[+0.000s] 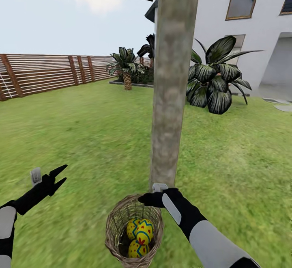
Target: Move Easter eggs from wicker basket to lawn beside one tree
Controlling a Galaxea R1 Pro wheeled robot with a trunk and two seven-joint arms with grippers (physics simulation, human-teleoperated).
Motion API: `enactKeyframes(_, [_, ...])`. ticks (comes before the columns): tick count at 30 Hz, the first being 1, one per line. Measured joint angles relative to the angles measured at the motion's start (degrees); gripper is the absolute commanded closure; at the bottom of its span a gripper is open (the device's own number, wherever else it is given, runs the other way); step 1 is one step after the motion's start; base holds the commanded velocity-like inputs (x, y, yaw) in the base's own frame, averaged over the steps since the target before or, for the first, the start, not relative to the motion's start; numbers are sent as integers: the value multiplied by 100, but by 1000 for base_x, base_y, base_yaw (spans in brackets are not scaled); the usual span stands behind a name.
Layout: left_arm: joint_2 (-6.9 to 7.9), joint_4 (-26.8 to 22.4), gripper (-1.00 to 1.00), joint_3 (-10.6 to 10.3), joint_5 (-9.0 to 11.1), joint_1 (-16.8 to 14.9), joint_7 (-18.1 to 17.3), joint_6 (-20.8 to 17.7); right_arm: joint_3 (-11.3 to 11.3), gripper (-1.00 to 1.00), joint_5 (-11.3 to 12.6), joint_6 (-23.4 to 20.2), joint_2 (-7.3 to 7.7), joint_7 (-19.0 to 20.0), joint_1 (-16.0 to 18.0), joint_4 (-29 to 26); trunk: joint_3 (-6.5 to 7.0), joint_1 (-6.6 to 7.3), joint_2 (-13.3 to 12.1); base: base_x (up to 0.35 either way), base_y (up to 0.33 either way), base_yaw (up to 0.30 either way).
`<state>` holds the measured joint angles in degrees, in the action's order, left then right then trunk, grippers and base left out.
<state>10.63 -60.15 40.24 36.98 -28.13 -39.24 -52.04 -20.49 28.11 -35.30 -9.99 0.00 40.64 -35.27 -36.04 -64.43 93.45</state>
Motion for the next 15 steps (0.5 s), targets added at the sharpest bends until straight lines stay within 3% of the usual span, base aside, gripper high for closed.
enactKeyframes(5, [0, 0, -100, 0, -7, -1, 1, 0, 0, -100, 11, 0, 0, 0, 0, 4, 17, 0, 0, 0, 301, -253])
enactKeyframes(11, [7, -1, -100, 0, -7, 1, 0, 0, -4, -100, 13, 2, 0, 0, 1, 11, 21, 0, 0, 0, 282, -35])
enactKeyframes(15, [2, -6, -100, 14, 1, -1, -4, 1, -12, -100, 20, 1, 0, -7, 2, 24, 21, 0, 0, 0, 45, -2])
